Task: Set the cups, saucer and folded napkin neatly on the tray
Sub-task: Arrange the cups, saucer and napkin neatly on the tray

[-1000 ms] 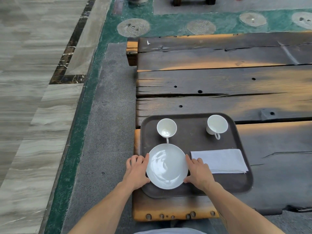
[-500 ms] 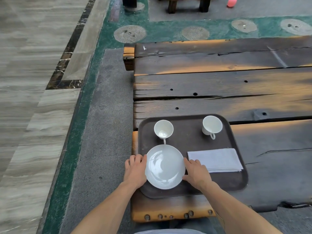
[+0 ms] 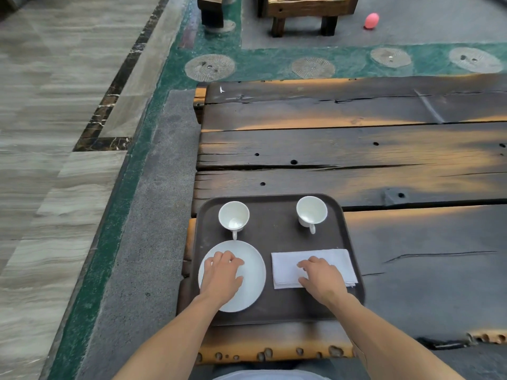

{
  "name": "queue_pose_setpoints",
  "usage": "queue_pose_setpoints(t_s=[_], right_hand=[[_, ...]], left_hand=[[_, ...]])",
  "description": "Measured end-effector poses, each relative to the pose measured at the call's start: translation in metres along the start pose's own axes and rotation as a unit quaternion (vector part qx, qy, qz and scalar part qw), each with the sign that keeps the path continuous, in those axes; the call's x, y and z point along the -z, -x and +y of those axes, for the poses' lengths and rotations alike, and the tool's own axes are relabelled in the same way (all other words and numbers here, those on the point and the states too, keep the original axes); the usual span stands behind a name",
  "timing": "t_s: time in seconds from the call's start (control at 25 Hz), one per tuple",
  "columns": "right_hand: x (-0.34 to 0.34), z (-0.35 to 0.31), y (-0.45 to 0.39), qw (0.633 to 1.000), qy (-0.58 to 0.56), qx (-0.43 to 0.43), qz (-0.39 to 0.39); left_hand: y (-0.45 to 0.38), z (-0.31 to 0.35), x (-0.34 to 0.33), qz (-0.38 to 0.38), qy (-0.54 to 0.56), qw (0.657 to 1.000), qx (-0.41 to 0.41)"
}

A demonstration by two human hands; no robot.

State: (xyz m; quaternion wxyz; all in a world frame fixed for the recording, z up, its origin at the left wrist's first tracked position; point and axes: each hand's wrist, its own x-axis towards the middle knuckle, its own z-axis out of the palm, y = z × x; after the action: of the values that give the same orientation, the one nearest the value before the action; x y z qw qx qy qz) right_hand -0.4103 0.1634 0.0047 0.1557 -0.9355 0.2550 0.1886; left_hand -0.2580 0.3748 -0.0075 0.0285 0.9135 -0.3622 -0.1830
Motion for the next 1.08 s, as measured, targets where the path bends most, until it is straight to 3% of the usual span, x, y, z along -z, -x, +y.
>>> queue_pose_setpoints(t_s=[0.48,0.72,1.08], right_hand=[[0.002,0.114,0.031,0.992,0.111,0.053,-0.003],[-0.002,0.115,0.031,0.987,0.150,0.054,0.023],[-0.003,0.109,0.026,0.986,0.158,0.048,0.030]], left_hand=[[0.003,0.095,-0.032,-0.021,-0.023,0.999,-0.021],[0.000,0.104,-0.035,-0.027,-0.062,0.997,-0.029],[-0.012,0.101,-0.036,-0.033,-0.138,0.984,-0.106]])
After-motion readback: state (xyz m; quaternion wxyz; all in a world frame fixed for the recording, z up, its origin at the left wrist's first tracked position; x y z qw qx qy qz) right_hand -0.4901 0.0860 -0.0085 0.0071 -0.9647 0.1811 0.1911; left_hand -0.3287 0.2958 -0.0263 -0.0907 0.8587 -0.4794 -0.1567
